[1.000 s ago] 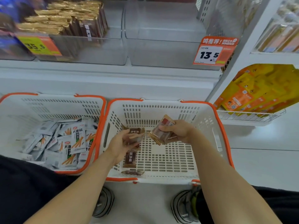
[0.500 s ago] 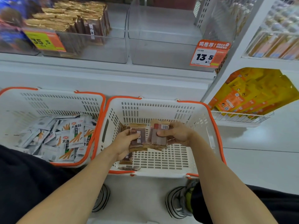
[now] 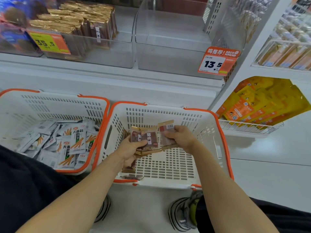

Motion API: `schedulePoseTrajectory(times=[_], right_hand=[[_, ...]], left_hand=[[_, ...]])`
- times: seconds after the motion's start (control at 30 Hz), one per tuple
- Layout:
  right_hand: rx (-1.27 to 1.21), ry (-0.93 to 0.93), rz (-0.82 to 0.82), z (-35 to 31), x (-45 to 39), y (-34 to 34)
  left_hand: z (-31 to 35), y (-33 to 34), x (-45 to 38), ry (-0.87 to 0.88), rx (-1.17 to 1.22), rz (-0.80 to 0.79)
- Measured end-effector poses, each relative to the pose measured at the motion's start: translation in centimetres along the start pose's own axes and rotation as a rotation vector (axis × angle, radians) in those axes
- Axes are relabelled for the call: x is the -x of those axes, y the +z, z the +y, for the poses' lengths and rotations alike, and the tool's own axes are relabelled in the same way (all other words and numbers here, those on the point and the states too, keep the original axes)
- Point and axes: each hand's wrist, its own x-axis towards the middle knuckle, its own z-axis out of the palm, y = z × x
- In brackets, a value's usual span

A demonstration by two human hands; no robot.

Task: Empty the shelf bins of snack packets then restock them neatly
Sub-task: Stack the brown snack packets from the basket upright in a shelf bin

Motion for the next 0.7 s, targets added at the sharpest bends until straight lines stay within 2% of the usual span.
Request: schedulePoseTrajectory(times=[0.07, 0.1, 0.17, 0.23, 0.3, 0.47, 0.57, 0.63, 0.7], right_hand=[[0.083, -0.070, 0.182, -0.5, 0.1, -0.3], [0.127, -0.105, 0.220, -0.8, 0.2, -0.2], [0.114, -0.129, 0.121, -1.6, 0.8, 0.8], [0.054, -0.048, -0.055, -2.1, 1.0, 2.2], [0.044, -0.017, -0.131, -1.9, 0.8, 3.1], [-0.063, -0.062, -0.077, -1.2, 0.7, 2.4], [0.058, -0.249, 0.069, -0.8, 1.2, 3.3], [0.102, -0.372, 0.077, -0.3, 1.3, 4.2], [0.069, -0.336, 0.027, -0.7, 1.3, 4.6]], left_hand=[[0.2, -0.4, -0.1, 0.012, 0.030, 0.041], [0.3, -0.5, 0.0, 0.020, 0.043, 0.043], [0.6, -0.3, 0.2, 0.030, 0.044, 0.018], [0.8, 0.0, 0.2, 0.047, 0.021, 0.020], [1.0, -0.1, 0.1, 0.062, 0.001, 0.040], [1.4, -0.7, 0.3, 0.066, 0.046, 0.060], [1.6, -0.2, 0.7, 0.067, 0.070, -0.026], [1.7, 0.1, 0.9, 0.064, 0.117, -0.097], [1.8, -0.1, 0.9, 0.069, 0.164, -0.119]])
